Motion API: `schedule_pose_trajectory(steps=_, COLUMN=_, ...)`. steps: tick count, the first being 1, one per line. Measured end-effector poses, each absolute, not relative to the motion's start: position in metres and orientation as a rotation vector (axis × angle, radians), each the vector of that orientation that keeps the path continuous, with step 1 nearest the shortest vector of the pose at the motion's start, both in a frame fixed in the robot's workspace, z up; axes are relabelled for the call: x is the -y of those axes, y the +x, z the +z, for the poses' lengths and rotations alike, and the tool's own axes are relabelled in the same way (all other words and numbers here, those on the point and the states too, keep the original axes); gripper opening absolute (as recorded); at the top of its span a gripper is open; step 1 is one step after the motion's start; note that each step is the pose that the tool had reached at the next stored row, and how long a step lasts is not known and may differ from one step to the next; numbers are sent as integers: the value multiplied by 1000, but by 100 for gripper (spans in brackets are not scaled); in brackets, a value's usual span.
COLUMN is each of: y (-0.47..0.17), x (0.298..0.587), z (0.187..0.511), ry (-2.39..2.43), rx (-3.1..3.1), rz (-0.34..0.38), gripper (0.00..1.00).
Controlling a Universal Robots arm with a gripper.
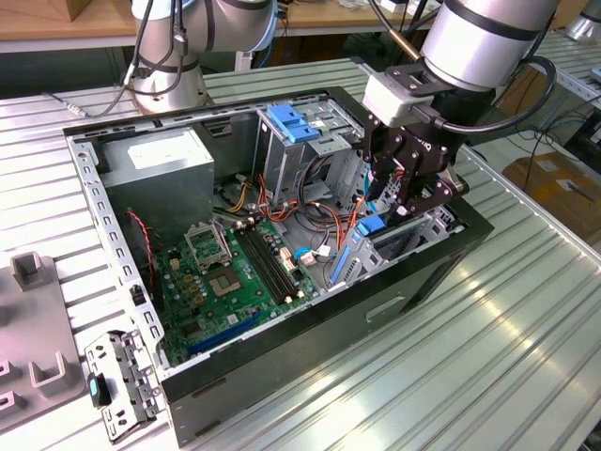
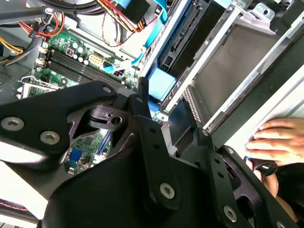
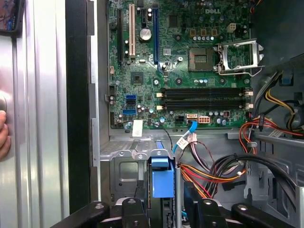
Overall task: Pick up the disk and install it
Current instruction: 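Insert the disk into the insertion slot, then insert the first disk wire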
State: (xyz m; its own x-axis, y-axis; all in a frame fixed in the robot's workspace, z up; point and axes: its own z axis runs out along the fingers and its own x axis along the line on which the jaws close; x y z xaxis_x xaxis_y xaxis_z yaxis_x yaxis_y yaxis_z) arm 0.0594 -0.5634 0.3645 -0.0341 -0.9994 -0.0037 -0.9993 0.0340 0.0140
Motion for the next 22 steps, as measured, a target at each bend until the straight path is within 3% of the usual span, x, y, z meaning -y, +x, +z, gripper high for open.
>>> schedule_pose_trajectory(steps=3, y=59, x=563, z=364, ry=2178, rx=2254, rz=-20, gripper=43)
schedule_pose_trajectory(steps=7, y=59, x=563, z=364, ry=2178, rx=2254, rz=-19, gripper=18)
schedule_pose_trajectory(steps=9, y=59, x=563, z=364, ry=2179, rx=2254, rz=-19, gripper=12)
schedule_pose_trajectory(steps=22, y=59, x=564, z=364, ry=2179, rx=2254, rz=-19, gripper=11)
